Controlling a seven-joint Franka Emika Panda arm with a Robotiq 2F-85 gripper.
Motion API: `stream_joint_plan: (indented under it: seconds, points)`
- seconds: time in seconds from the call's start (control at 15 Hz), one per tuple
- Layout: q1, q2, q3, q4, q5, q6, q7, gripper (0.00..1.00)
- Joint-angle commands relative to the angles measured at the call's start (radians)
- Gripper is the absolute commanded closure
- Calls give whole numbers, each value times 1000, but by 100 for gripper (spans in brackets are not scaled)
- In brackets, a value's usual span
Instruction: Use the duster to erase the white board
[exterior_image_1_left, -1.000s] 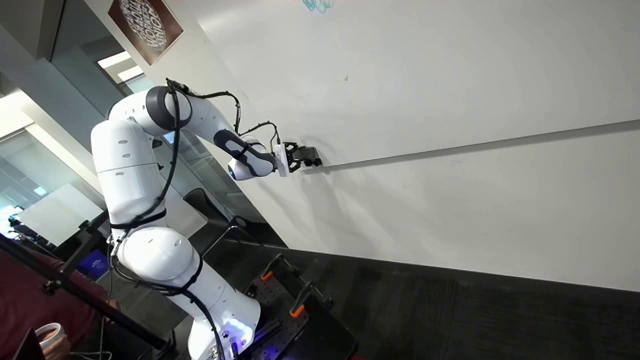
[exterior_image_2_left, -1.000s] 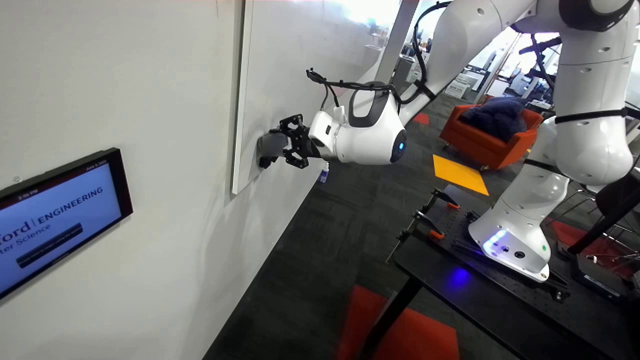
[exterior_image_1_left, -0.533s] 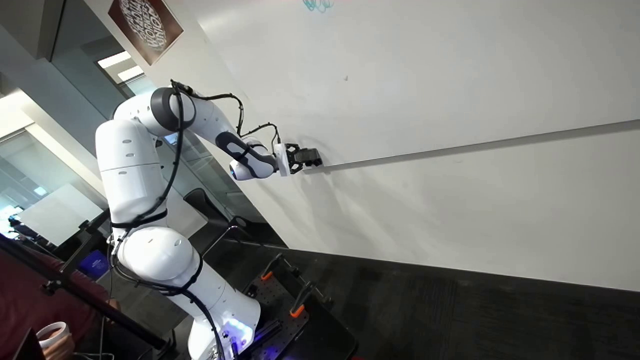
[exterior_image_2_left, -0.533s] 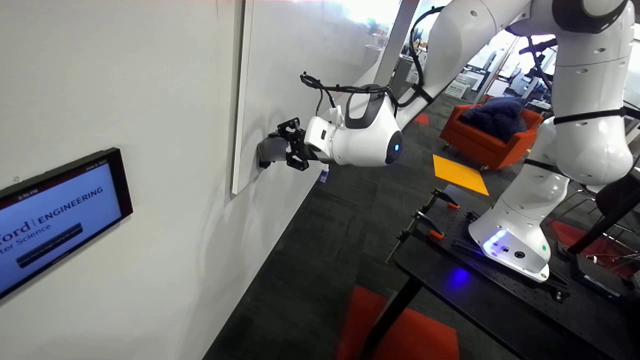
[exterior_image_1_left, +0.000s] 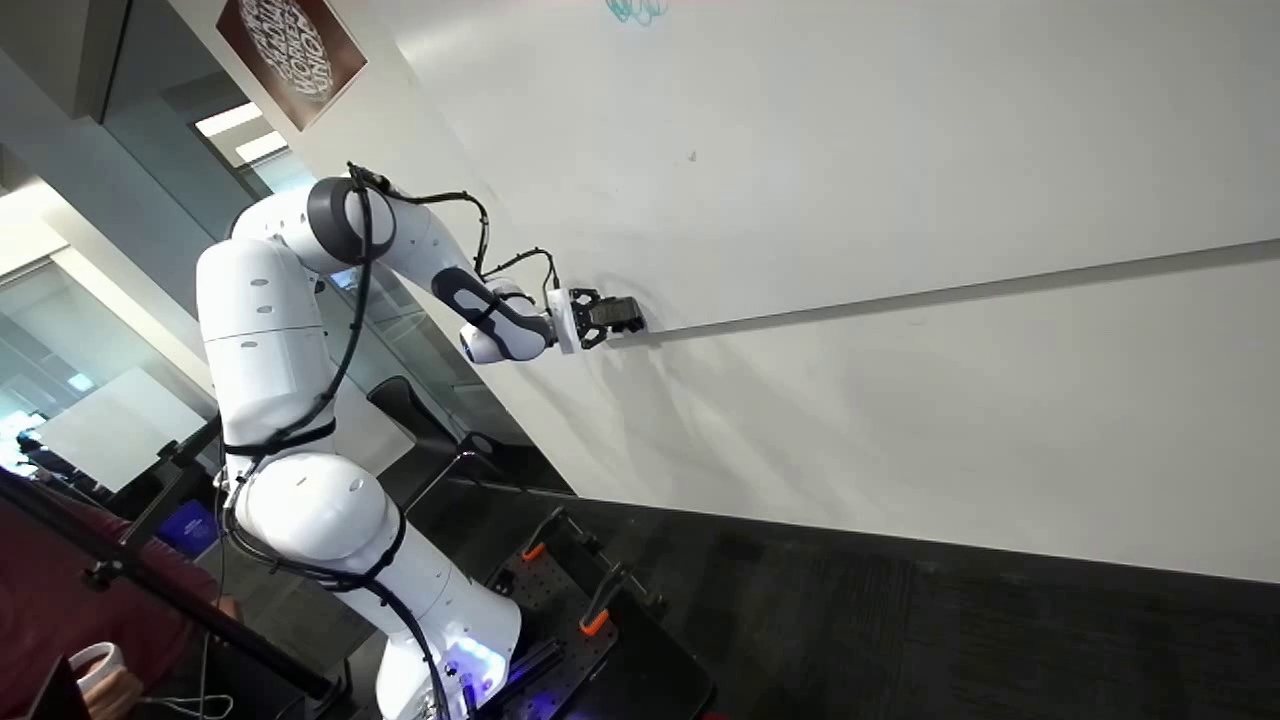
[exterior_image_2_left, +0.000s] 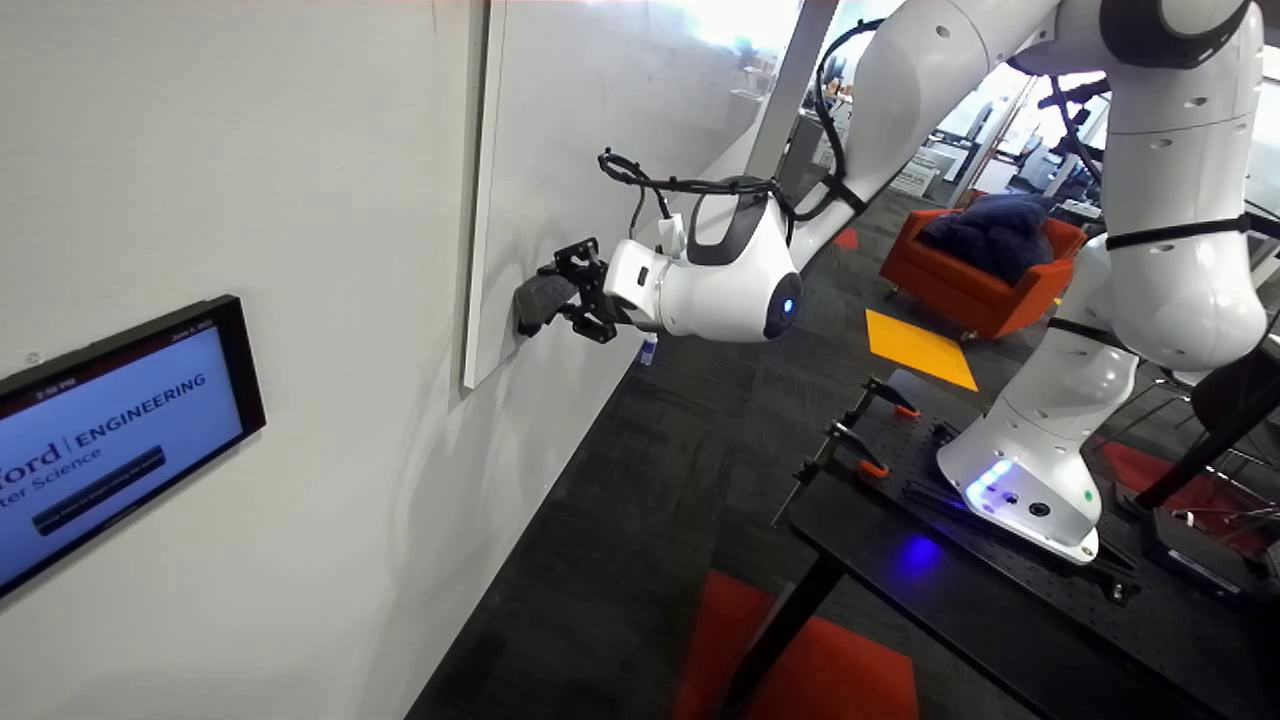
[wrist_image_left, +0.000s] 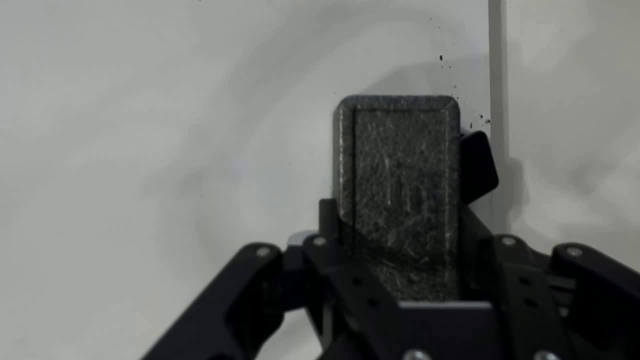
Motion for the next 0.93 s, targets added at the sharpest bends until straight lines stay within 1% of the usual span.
stream_joint_plan:
  seconds: [0.0, 0.13, 0.47, 0.53, 0.6, 0.67, 0.87]
  points:
    - [9, -2, 11, 14, 8, -89, 3, 69]
    - [11, 0, 13, 13, 8, -111, 12, 69]
    - [12, 18, 14, 32, 9, -120, 8, 69]
    - [11, 21, 14, 36, 13, -117, 4, 63]
    - [11, 22, 14, 38, 14, -117, 2, 19]
    - [11, 24, 14, 41, 20, -116, -4, 19]
    - [13, 32, 14, 55, 28, -122, -6, 0]
